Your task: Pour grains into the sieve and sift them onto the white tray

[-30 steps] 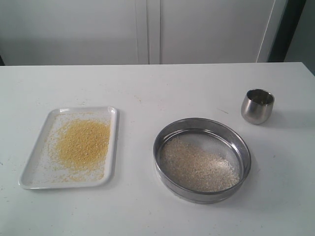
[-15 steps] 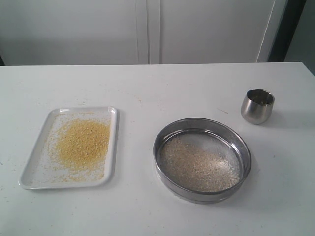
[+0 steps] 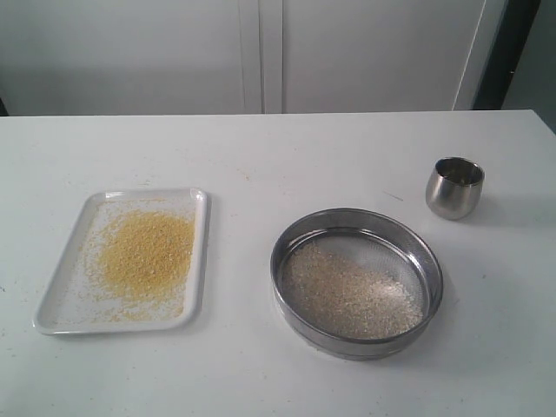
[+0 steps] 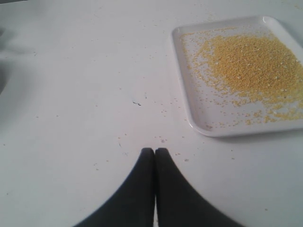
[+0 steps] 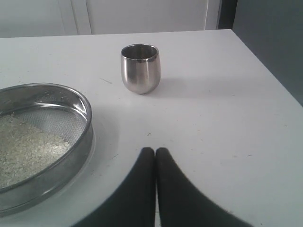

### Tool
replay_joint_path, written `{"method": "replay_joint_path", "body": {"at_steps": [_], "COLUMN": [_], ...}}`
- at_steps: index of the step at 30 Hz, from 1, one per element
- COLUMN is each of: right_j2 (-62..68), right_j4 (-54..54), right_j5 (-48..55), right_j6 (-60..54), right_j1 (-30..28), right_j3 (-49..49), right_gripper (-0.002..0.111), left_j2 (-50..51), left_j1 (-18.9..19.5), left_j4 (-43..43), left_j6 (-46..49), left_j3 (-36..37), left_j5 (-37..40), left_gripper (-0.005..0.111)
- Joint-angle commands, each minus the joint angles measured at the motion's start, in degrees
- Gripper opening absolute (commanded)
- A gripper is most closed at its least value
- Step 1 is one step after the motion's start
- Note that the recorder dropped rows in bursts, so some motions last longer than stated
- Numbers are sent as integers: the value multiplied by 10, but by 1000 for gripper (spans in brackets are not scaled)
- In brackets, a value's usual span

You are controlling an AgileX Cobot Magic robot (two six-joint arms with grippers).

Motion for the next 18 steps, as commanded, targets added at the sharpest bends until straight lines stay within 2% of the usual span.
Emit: {"method": "replay_joint_path", "body": {"at_steps": [1,18], "right_j2": [-2,-2], "right_j4": [-5,-5], "right_j5": [-9,-10], "right_j6": [-6,10], "right_j1": [1,1], "right_j3": [4,4], "right_gripper": [0,0], "left_j2": [-3,-3], "left_j1": [1,1], "left_j4": [-3,-3], "left_j6": [0,0], "left_j3": [2,2], "left_j5": [-1,-1], "left_gripper": [0,0]}}
